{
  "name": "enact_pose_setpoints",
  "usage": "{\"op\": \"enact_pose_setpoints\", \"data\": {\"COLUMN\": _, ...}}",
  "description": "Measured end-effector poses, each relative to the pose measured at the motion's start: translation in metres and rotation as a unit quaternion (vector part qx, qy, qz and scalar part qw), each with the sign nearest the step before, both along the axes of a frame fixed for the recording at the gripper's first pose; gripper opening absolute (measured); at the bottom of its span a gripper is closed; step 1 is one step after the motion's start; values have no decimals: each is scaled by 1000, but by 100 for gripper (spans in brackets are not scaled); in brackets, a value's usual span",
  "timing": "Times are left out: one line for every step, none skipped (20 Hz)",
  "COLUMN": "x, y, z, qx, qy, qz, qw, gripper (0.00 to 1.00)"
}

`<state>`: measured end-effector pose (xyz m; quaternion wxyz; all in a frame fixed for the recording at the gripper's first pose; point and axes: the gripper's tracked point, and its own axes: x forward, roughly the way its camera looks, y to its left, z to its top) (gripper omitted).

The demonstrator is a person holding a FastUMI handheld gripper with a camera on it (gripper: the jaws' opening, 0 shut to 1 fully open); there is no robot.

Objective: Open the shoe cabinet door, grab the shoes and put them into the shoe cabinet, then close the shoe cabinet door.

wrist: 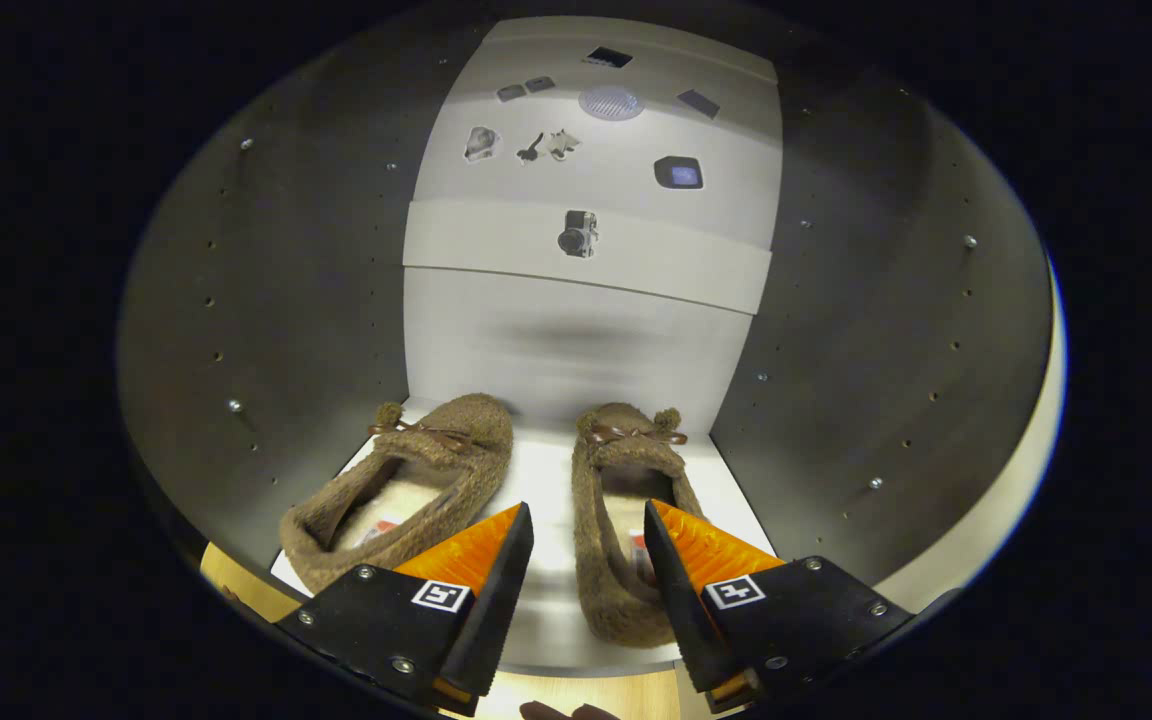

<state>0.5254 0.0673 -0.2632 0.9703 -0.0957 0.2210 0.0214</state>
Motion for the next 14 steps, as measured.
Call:
{"op": "enact_pose_setpoints", "data": {"x": -10, "y": -2, "z": 6, "qx": 1, "qy": -6, "qz": -2, "qw": 1000, "gripper": 72}}
{"op": "enact_pose_setpoints", "data": {"x": -20, "y": -3, "z": 12, "qx": 3, "qy": -13, "qz": -3, "qw": 1000, "gripper": 75}}
{"op": "enact_pose_setpoints", "data": {"x": -32, "y": -4, "z": 18, "qx": 7, "qy": -18, "qz": -5, "qw": 1000, "gripper": 76}}
{"op": "enact_pose_setpoints", "data": {"x": -43, "y": -3, "z": 21, "qx": 13, "qy": -23, "qz": -6, "qw": 1000, "gripper": 77}}
{"op": "enact_pose_setpoints", "data": {"x": -55, "y": -2, "z": 23, "qx": 20, "qy": -22, "qz": -5, "qw": 1000, "gripper": 78}}
{"op": "enact_pose_setpoints", "data": {"x": -67, "y": -2, "z": 23, "qx": 26, "qy": -22, "qz": -7, "qw": 999, "gripper": 79}}
{"op": "enact_pose_setpoints", "data": {"x": -80, "y": -4, "z": 24, "qx": 29, "qy": -23, "qz": -10, "qw": 999, "gripper": 80}}
{"op": "enact_pose_setpoints", "data": {"x": -92, "y": -6, "z": 26, "qx": 31, "qy": -27, "qz": -15, "qw": 999, "gripper": 81}}
{"op": "enact_pose_setpoints", "data": {"x": -106, "y": -8, "z": 27, "qx": 36, "qy": -32, "qz": -20, "qw": 999, "gripper": 81}}
{"op": "enact_pose_setpoints", "data": {"x": -120, "y": -8, "z": 26, "qx": 43, "qy": -34, "qz": -24, "qw": 998, "gripper": 82}}
{"op": "enact_pose_setpoints", "data": {"x": -135, "y": -7, "z": 25, "qx": 56, "qy": -35, "qz": -24, "qw": 998, "gripper": 83}}
{"op": "enact_pose_setpoints", "data": {"x": -151, "y": -7, "z": 22, "qx": 65, "qy": -37, "qz": -24, "qw": 997, "gripper": 83}}
{"op": "enact_pose_setpoints", "data": {"x": -168, "y": -8, "z": 20, "qx": 70, "qy": -40, "qz": -26, "qw": 996, "gripper": 84}}
{"op": "enact_pose_setpoints", "data": {"x": -183, "y": -10, "z": 16, "qx": 73, "qy": -44, "qz": -28, "qw": 996, "gripper": 84}}
